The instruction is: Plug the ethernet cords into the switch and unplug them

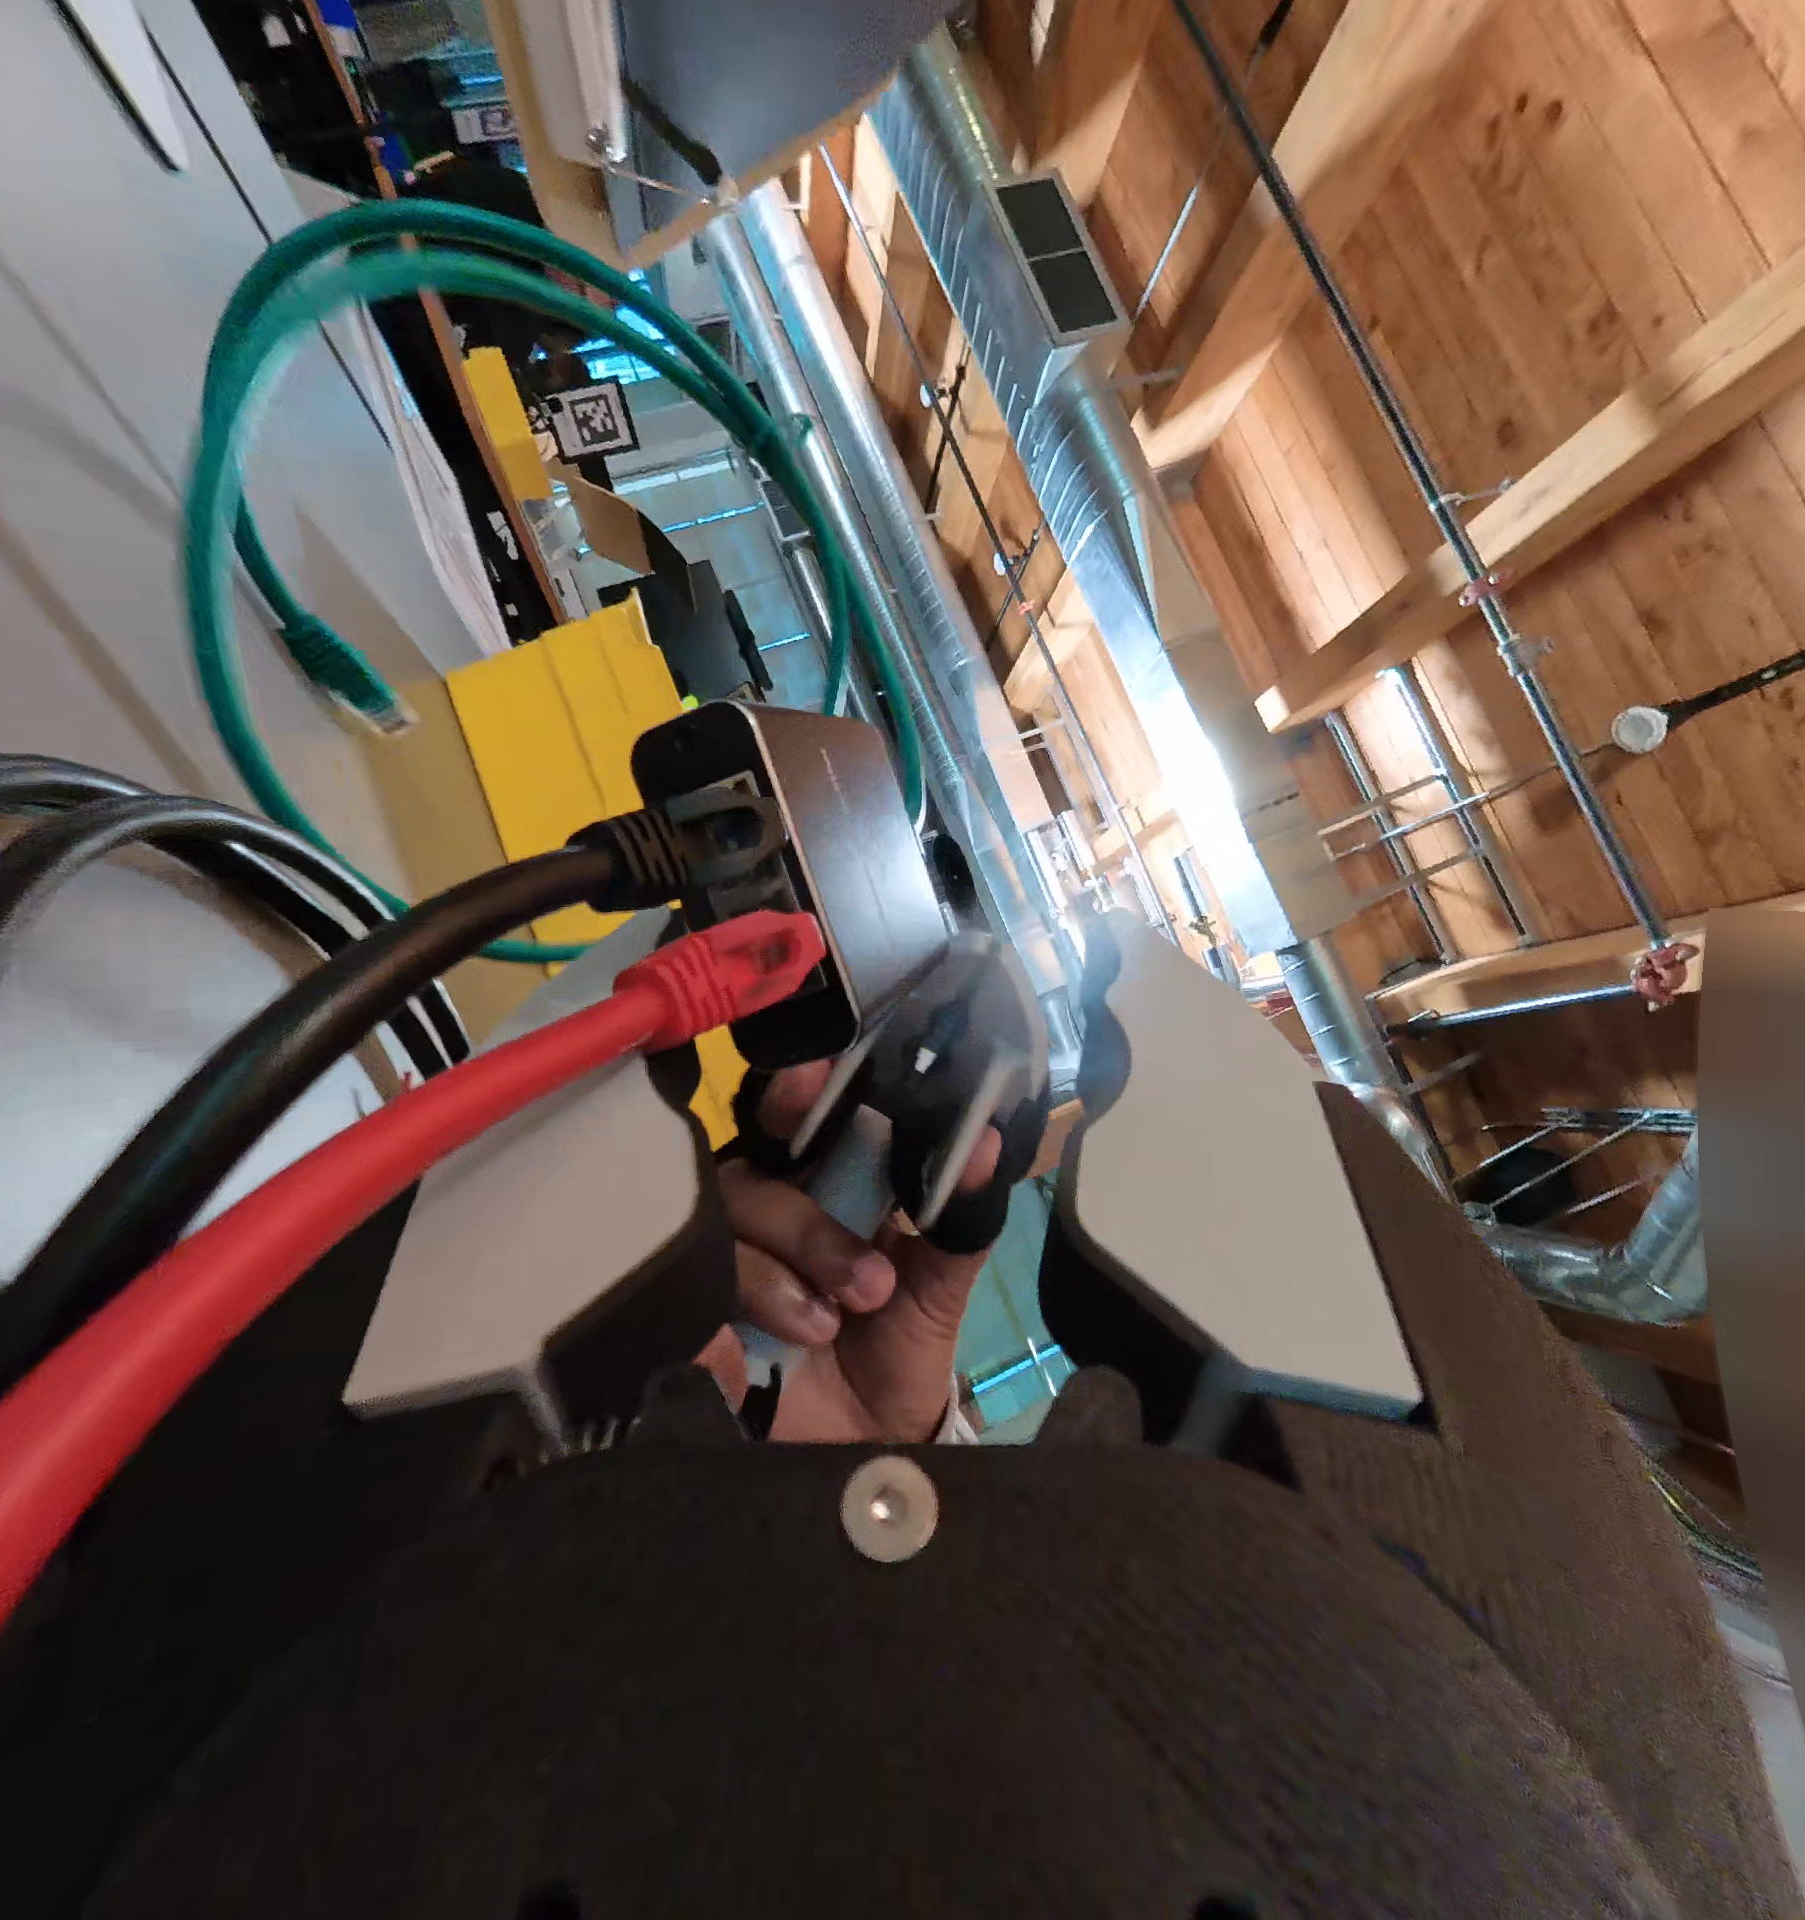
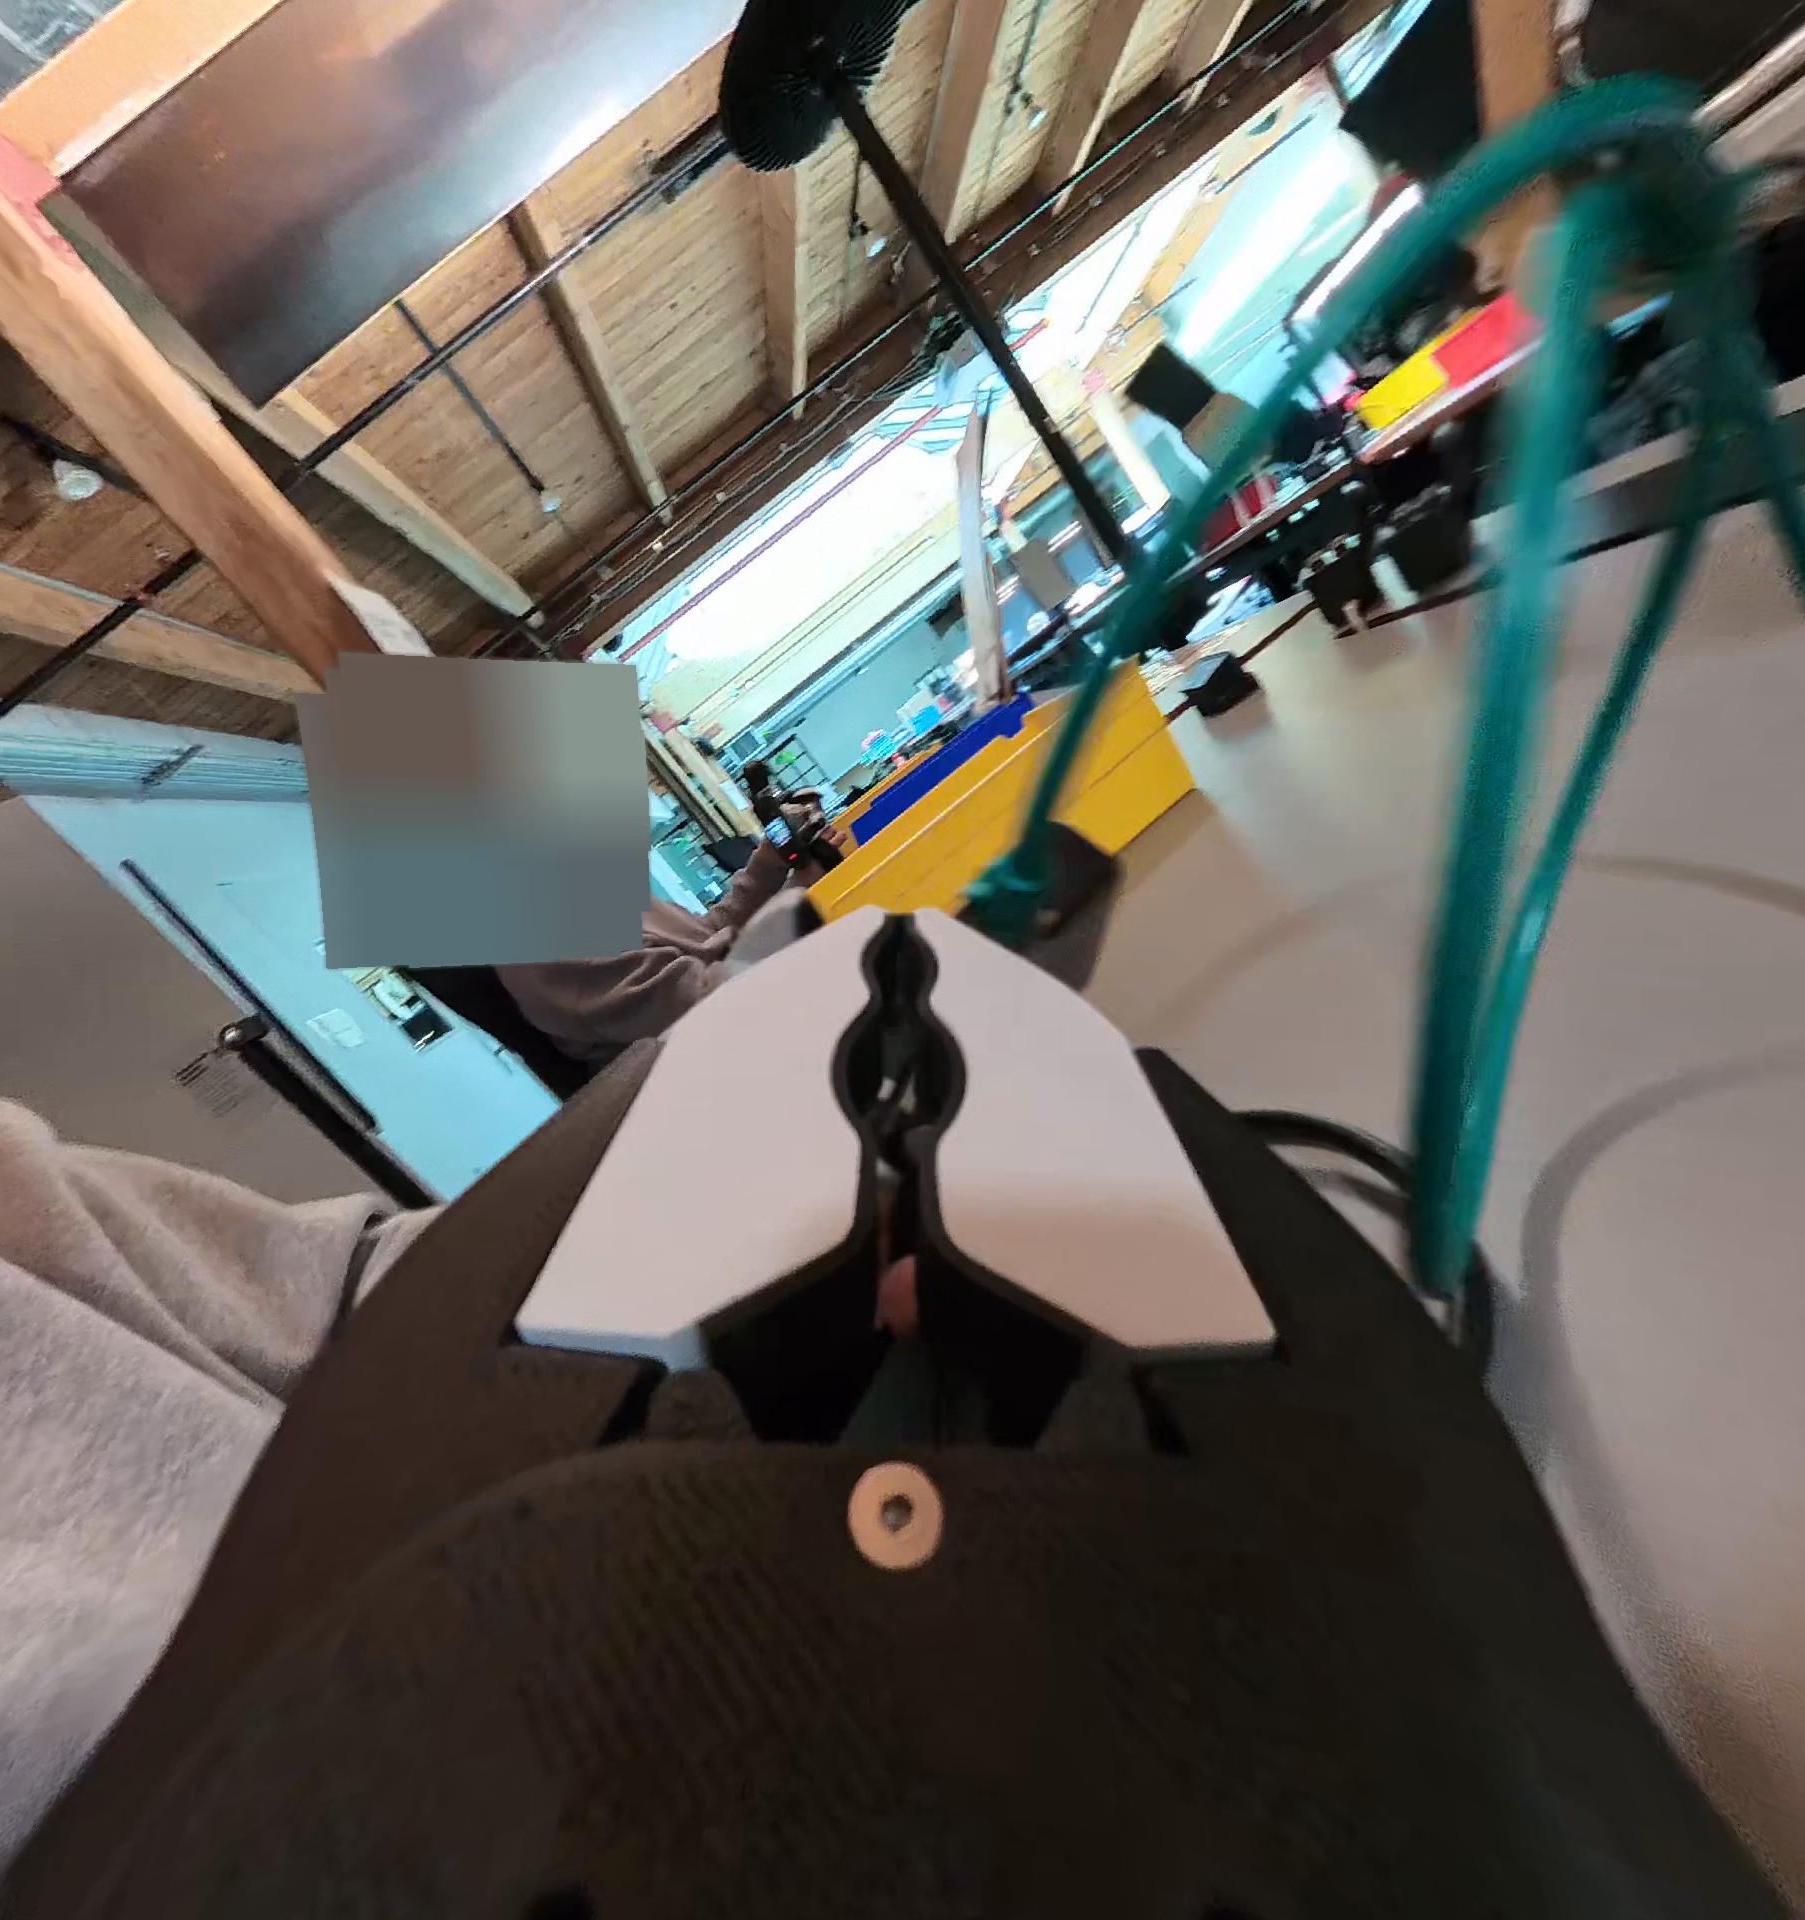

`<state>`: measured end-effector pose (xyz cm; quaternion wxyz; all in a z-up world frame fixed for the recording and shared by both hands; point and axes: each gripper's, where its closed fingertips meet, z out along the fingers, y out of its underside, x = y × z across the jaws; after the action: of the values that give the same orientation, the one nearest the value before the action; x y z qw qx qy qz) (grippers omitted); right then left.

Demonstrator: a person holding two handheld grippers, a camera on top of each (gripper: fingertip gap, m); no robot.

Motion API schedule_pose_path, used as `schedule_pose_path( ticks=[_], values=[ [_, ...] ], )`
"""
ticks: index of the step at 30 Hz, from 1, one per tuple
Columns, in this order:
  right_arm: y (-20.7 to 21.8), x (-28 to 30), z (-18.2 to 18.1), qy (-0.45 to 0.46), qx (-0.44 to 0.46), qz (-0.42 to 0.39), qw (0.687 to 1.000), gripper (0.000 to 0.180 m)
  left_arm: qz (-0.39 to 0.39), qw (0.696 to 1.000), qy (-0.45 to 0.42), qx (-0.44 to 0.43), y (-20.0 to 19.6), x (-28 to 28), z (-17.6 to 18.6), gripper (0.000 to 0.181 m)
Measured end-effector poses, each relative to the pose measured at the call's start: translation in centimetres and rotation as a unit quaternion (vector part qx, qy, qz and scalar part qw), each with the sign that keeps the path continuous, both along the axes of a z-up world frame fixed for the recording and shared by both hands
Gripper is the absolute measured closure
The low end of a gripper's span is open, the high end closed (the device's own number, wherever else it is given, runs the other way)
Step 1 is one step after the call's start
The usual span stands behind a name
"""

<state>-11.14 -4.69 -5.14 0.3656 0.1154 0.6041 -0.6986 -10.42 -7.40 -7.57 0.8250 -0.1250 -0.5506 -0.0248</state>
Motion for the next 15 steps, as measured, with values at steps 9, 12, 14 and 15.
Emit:
schedule_pose_path(
  ticks=[9, 12, 14, 15],
  values=[
    [-1.0, 4.0, -1.4, 0.147, 0.045, 0.037, 0.987, 0.180, -0.033, 0.998, -0.012, -0.051, -0.3, -0.1, -1.2, 0.144],
    [-0.6, 3.3, -0.6, 0.130, 0.029, 0.024, 0.991, 0.178, -0.026, 0.996, -0.013, -0.082, -0.8, 0.0, -1.1, 0.140],
    [-0.4, 2.3, -0.2, 0.105, 0.019, 0.010, 0.994, 0.174, -0.017, 0.992, -0.014, -0.127, -1.5, 0.1, -0.7, 0.145],
    [-0.3, 1.8, -0.1, 0.093, 0.018, 0.002, 0.995, 0.172, -0.015, 0.987, -0.017, -0.160, -1.8, 0.0, -0.5, 0.145]
  ],
)
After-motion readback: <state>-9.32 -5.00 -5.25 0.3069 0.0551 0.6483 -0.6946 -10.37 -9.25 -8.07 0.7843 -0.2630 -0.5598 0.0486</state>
